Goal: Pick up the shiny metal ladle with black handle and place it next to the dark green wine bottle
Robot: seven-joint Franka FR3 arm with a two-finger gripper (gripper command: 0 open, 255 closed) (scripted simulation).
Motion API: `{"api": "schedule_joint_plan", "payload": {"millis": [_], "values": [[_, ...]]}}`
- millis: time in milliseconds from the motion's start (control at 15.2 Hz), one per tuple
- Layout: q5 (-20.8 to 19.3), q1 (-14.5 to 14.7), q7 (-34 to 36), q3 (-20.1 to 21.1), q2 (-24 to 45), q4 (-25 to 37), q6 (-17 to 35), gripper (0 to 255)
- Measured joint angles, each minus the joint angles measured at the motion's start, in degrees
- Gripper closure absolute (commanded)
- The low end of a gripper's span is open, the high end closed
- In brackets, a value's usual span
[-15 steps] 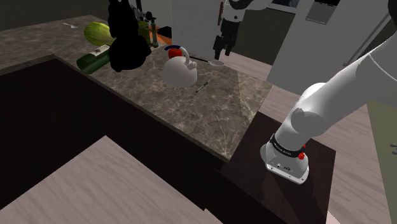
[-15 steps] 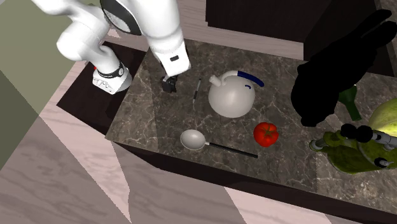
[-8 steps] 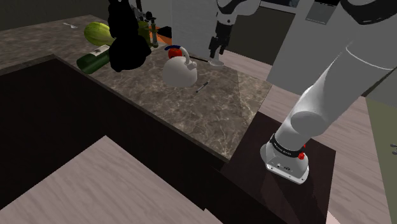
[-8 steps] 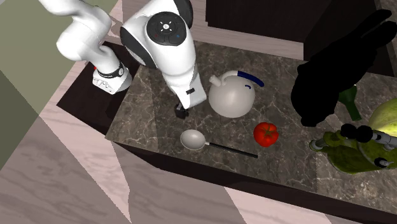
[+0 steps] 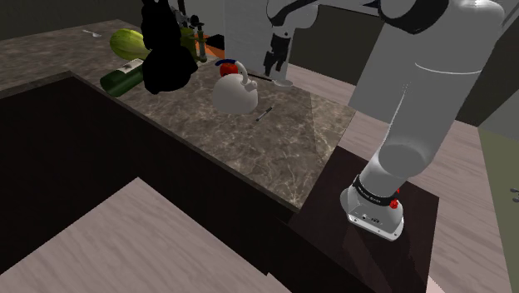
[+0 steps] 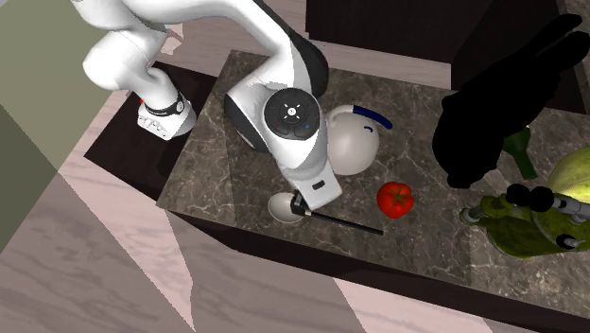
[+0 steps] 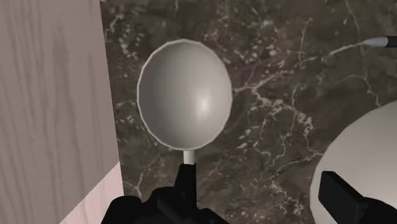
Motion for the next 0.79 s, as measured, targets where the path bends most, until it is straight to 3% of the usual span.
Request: {"api": "schedule_joint_plan", "payload": {"millis": [396,792], "values": [[4.24,-3.45,-5.18,0.83,12.88,13.61,-0.56,0],[5.37,-3.95,-6.16,1.41,16.08,14.45,1.78,0]]}}
